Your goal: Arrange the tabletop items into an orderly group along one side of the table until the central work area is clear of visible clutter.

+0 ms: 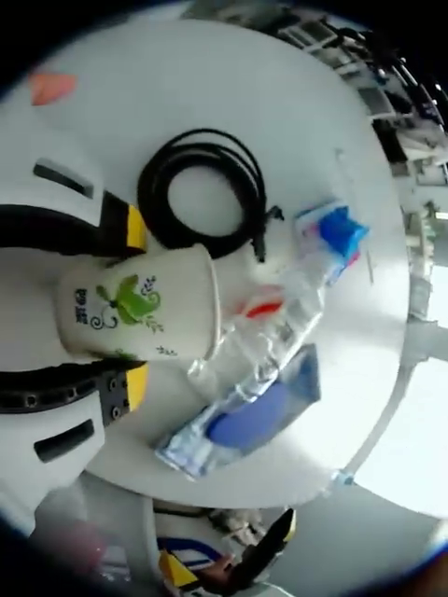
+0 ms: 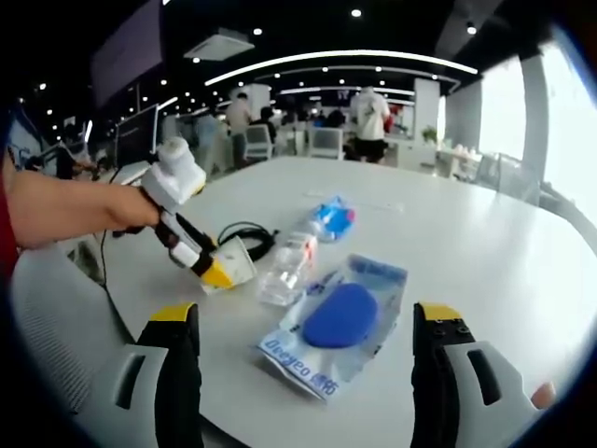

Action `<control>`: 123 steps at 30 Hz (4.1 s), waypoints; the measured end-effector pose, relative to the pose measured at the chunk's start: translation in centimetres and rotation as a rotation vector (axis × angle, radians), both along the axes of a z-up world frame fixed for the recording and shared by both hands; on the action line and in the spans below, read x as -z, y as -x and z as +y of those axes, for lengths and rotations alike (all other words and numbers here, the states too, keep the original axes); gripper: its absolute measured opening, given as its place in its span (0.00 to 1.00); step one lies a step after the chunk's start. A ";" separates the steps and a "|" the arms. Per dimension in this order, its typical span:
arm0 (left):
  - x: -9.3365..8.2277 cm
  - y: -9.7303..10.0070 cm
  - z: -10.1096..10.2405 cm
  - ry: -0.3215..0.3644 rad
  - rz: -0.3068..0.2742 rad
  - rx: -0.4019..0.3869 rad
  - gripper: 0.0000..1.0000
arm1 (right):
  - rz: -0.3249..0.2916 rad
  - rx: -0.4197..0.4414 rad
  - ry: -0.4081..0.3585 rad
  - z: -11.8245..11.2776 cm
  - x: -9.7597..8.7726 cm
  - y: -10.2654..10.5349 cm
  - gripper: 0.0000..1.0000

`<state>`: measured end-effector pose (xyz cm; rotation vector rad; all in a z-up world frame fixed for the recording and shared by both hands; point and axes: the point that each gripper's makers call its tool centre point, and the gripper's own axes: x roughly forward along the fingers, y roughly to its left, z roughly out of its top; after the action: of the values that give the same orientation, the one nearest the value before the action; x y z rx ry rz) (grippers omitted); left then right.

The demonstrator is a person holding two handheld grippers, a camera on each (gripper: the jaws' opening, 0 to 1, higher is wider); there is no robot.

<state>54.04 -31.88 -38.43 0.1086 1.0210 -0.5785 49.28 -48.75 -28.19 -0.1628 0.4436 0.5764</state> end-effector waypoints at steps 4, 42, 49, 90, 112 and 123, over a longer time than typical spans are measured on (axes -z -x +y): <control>0.0 -0.1 0.0 0.006 -0.003 -0.002 0.40 | 0.003 -0.001 0.003 0.0 0.0 0.1 0.94; -8.2 -0.7 1.6 0.260 -0.242 -0.033 0.39 | -0.002 -0.032 0.021 0.6 0.1 0.2 0.95; -9.5 -0.8 1.3 0.309 -0.312 -0.018 0.39 | -0.005 -0.039 0.037 0.7 0.1 0.2 0.95; -13.0 -4.2 5.5 0.399 -0.562 -0.094 0.39 | -0.014 -0.074 0.073 1.9 -0.5 0.2 0.95; -11.8 -8.5 8.6 0.373 -0.612 -0.148 0.39 | 0.004 -0.072 0.088 2.0 0.0 0.1 0.94; -11.5 -10.5 9.2 0.383 -0.613 -0.178 0.39 | 0.018 -0.062 0.088 1.7 0.3 0.1 0.94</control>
<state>64.55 -22.63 -26.97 -0.1384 0.3105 -0.5216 49.18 -47.02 -28.52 -0.2560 0.4825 0.6199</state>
